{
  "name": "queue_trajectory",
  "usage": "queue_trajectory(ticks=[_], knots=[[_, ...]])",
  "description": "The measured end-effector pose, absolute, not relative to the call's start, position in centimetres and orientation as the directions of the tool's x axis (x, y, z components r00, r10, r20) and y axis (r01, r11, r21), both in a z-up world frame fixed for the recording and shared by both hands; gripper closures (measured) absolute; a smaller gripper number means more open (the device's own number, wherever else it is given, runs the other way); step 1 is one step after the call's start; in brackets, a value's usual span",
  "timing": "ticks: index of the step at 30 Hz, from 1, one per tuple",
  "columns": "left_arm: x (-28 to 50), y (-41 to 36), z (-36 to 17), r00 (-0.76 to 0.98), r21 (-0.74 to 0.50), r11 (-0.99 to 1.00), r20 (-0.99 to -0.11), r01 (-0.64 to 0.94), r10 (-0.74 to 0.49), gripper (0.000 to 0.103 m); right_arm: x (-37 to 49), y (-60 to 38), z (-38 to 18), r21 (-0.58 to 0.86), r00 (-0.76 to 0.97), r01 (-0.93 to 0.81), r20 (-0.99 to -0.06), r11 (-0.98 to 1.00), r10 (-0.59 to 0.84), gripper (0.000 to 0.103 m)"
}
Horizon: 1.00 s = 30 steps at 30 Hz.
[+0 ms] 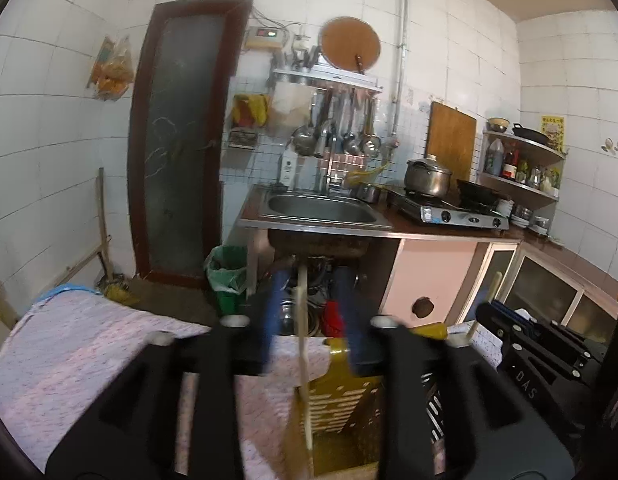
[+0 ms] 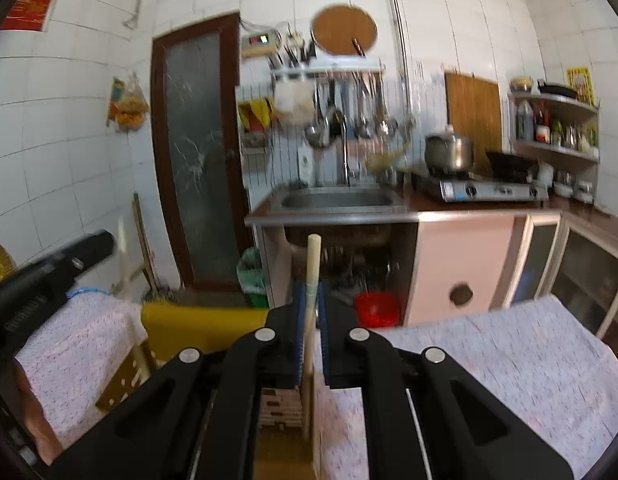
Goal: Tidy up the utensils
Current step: 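Lift the chopstick with the left tool and drop it into the yellow holder, then bring the open left tool back to the remaining utensils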
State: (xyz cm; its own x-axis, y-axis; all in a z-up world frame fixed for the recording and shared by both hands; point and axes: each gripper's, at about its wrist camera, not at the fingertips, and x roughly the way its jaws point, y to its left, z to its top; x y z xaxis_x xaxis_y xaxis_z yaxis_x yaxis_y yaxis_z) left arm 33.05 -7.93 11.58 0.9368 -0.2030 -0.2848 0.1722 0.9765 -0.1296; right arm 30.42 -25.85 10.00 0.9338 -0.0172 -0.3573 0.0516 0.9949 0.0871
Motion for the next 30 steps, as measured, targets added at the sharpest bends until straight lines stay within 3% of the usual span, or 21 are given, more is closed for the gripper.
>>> queue_trajectory(ticks=[1,2,3,4,5,12,23,30], knots=[[32.5,-7.4,12.0,0.940,-0.126,0.979,-0.283,0.159,-0.189,0.053,29.9,-26.1,10.2,0.090,0.931,0.062,-0.364,0.994,-0.025,0.095],[31.5,-6.8,12.6,0.944,-0.120,0.982,-0.281,0.146,-0.174,0.043,29.2,-26.4,10.6,0.094,0.928,0.074,-0.371,0.993,-0.034,0.083],[30.8,-6.3,12.9,0.943,-0.116,0.983,-0.285,0.142,-0.170,0.034,28.7,-26.6,10.9,0.101,0.926,0.082,-0.375,0.992,-0.038,0.054],[30.1,-5.8,13.2,0.942,-0.110,0.984,-0.292,0.138,-0.164,0.031,27.8,-26.8,11.2,0.111,0.927,0.092,-0.371,0.990,-0.044,0.041],[29.0,-5.2,13.5,0.940,-0.098,0.987,-0.306,0.128,-0.152,0.024,26.7,-27.0,11.6,0.118,0.932,0.100,-0.358,0.988,-0.051,0.035],[23.1,-1.6,11.5,0.906,-0.068,0.992,-0.406,0.105,-0.123,0.005,20.3,-26.5,10.7,0.110,0.906,0.085,-0.422,0.990,-0.031,0.035],[19.7,0.2,-0.9,0.711,-0.065,0.994,-0.695,0.087,-0.108,0.005,16.3,-23.8,-1.4,0.097,0.734,0.091,-0.679,0.991,-0.001,0.035],[19.3,-0.7,-4.5,0.647,-0.027,0.993,-0.756,0.113,-0.094,0.005,16.3,-22.4,-3.7,0.089,0.686,0.090,-0.728,0.992,0.003,0.035]])
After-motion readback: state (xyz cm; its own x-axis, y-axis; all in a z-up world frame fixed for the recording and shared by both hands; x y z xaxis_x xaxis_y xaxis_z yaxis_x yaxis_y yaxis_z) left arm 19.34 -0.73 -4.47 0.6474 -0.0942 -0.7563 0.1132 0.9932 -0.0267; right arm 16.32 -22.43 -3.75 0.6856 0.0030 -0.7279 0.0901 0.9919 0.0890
